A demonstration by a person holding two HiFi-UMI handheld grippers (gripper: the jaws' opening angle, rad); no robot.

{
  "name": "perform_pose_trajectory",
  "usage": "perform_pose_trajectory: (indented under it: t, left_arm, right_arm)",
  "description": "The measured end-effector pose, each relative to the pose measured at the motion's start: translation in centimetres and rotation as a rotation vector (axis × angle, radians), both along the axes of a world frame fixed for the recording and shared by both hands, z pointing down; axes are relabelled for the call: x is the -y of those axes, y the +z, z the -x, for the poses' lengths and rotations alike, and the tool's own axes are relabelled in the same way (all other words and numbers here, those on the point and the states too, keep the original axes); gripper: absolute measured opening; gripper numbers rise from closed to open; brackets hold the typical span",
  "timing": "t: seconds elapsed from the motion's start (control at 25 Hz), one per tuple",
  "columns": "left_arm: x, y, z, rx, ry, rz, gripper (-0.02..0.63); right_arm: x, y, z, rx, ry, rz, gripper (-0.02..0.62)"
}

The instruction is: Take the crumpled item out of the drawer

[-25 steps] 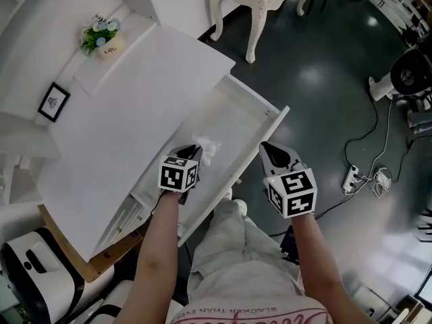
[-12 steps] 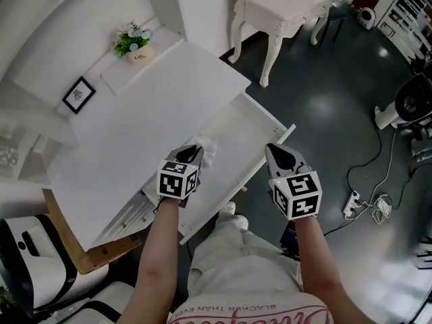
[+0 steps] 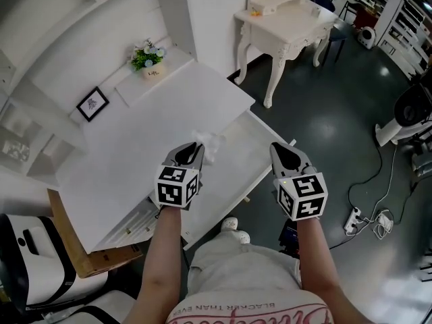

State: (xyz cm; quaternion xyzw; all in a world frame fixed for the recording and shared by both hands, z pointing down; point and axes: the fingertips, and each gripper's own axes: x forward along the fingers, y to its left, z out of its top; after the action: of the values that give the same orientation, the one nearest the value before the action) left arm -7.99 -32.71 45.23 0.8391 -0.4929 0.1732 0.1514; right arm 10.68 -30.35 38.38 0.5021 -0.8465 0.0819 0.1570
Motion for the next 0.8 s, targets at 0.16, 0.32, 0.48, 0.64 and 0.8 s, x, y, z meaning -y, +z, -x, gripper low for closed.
perform_pose_trajectory:
  t: [0.16, 0.32, 0.48, 0.64, 0.8]
  left_arm:
    - [-0.3, -3.2, 0.2, -0.017, -0.028, -0.075, 0.061]
    - [-0.8, -6.8, 0.9, -0.034, -0.069, -0.162, 0.061]
    - [-0.9, -10.2, 1.4, -0.059, -0.105, -0.239, 0.061]
    - [-0.8, -13.3, 2.2, -0.079, -0.134, -0.312, 0.061]
    - [-1.1, -16.4, 2.5, -0.105, -0.158, -0.388, 0.061]
  right_arm:
    - [0.2, -2.2, 0.1, 0.003, -0.003, -0.049, 0.006]
    - [0.1, -4.6, 0.6, 0.005, -0.025, -0.101, 0.006]
    - [0.4, -7.1, 0.9, 0.0, -0.042, -0.157, 0.006]
    - [0.6, -9.2, 1.7, -0.008, -0.067, -0.216, 0.006]
    - [0.3, -11.4, 2.3, -0.027, -0.095, -0.274, 0.006]
